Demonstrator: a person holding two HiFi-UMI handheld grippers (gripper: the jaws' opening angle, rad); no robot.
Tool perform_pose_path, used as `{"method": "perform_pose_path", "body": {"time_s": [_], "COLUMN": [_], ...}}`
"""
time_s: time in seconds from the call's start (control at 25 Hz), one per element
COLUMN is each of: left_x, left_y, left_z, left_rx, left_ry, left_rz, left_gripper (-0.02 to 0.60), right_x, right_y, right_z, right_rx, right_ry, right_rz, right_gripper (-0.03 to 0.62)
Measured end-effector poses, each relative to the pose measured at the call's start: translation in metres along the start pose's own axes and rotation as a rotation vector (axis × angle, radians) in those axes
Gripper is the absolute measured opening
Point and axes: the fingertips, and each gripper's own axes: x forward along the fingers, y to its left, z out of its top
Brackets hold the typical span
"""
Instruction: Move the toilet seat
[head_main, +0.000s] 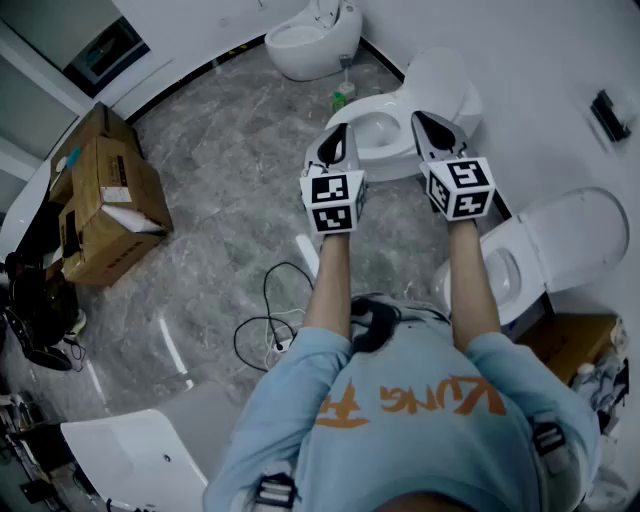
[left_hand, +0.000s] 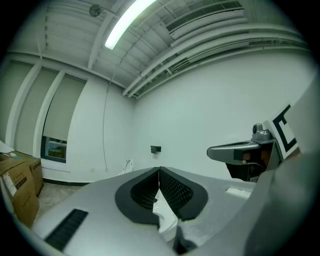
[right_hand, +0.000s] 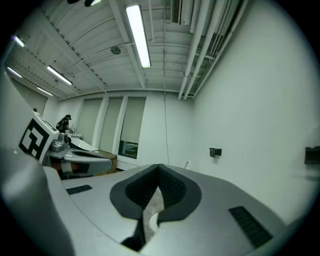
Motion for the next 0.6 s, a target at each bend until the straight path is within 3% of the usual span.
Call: {"method": "perform_pose_path", "body": {"time_s": [0.16, 0.28, 0.6], "left_x": [-0.004, -0.007, -0.015], "left_y": [0.007, 0.013, 0.048], "left_z": [-0.014, -0.026, -0.054], "left_rx": [-0.020, -0.048, -0.102], "left_ry": [0.005, 0.020, 0.090], "left_rz": [0.004, 0.010, 0.107], "left_gripper": [0.002, 0.003, 0.002], "right_x": [-0.001, -0.002, 0.004], "right_y": [0.010, 0.003, 0.005], "right_z": [-0.013, -0.028, -0.026], "right_rx": [-0.055, -0.015, 0.005], "right_ry": [0.055, 0.092, 0.105], "right_rz": [0.004, -0.042, -0.028], "right_gripper": [-0.004, -0.003, -0.003]}}
